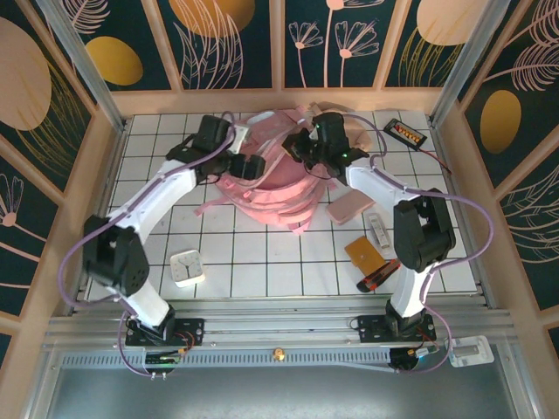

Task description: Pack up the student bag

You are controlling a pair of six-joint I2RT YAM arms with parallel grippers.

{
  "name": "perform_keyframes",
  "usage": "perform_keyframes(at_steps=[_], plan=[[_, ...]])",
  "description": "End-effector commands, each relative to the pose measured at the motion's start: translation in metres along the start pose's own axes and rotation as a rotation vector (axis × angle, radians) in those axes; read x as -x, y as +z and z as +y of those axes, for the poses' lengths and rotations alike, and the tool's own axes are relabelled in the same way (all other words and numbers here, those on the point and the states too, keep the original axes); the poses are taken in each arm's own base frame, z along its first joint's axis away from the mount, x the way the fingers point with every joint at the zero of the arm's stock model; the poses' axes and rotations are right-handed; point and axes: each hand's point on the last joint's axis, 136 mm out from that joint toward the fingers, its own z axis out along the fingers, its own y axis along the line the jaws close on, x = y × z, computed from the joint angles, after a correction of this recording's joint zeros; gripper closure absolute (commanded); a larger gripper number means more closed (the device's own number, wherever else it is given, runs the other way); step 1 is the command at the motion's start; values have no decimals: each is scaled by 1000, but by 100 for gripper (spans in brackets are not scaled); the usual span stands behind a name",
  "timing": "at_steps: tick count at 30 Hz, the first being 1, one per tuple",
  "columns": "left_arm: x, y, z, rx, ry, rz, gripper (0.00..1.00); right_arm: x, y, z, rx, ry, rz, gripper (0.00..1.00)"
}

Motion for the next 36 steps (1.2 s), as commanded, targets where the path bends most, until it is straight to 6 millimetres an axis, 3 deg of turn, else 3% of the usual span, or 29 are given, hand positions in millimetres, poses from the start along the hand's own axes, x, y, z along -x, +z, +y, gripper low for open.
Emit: perform_keyframes(at_steps=[1,4,7,12,22,24,36], plan=[[-43,-1,1,-73,-84,96,13,17,-3,31,66,-57,-26,100],[-79,6,-2,-169,-156,171,19,18,-2,37,75,-64,-18,100],[-91,16,-6,-251,-201,176,19,17,-3,39,78,-67,-11,100],[-87,28,-12,-355,-262,144,22,16,-8,42,73,-82,-6,100],[-76,44,6,-331,-203,119,25,9,-14,41,68,-75,-2,100],[-84,55,9,-330,-202,147,26,10,-15,43,69,-77,-6,100],[-61,55,-5,-428,-162,89,33,3,-11,39,51,-77,6,100]])
